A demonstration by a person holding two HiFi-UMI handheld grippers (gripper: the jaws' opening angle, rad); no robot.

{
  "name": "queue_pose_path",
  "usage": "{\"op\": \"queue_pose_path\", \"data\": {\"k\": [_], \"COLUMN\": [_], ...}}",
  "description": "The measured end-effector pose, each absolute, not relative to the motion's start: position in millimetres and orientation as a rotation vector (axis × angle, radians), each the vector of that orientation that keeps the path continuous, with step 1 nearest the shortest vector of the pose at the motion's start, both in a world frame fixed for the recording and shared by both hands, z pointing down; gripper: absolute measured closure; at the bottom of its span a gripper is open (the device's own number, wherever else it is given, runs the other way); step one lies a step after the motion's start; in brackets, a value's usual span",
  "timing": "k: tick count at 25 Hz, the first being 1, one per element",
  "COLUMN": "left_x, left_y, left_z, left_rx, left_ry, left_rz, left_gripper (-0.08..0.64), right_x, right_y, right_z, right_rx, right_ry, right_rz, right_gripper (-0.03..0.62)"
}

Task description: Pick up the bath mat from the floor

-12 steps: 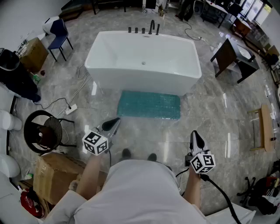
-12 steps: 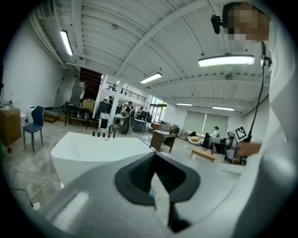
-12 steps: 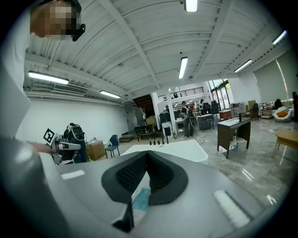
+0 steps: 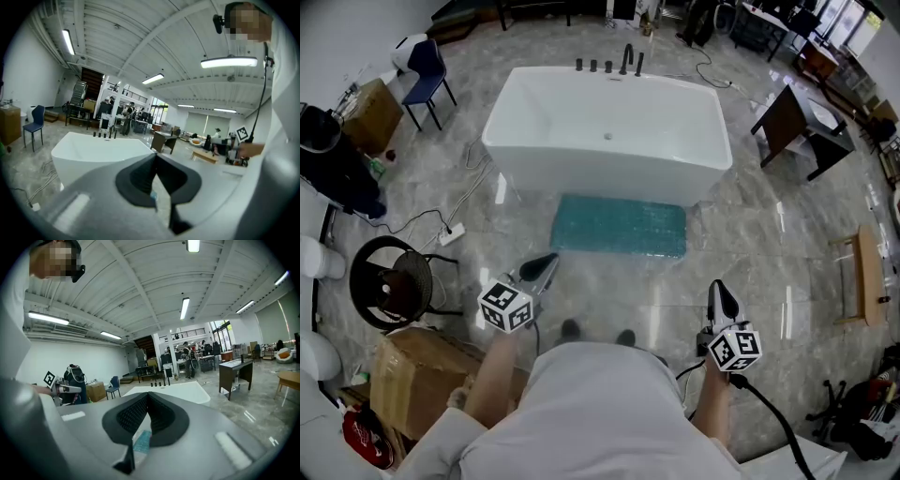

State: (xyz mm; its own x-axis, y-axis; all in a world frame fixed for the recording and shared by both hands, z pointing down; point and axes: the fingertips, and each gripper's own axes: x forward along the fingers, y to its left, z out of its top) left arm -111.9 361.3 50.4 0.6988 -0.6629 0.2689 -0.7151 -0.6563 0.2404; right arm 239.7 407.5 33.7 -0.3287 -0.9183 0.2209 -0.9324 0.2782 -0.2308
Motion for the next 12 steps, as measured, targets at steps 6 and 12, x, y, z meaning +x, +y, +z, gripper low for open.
{"op": "queue_pose_path", "data": {"k": [6,12], "left_x": [-126,-149], "left_y": [356,350], "left_z": [55,61], "left_rx": [2.579,2.579], "left_ry": [-1.073,-1.039], "left_rz": [0.219,0.216], "left_gripper": [0.558,0.557], "right_x": [224,203], "right_y": [406,407], "right_z": [37,42], "right_rx": [1.798,1.849], "right_ry": [-2.465,-2.43], "right_rz": [0.507,0.531], "right_gripper": [0.588,0.588]}}
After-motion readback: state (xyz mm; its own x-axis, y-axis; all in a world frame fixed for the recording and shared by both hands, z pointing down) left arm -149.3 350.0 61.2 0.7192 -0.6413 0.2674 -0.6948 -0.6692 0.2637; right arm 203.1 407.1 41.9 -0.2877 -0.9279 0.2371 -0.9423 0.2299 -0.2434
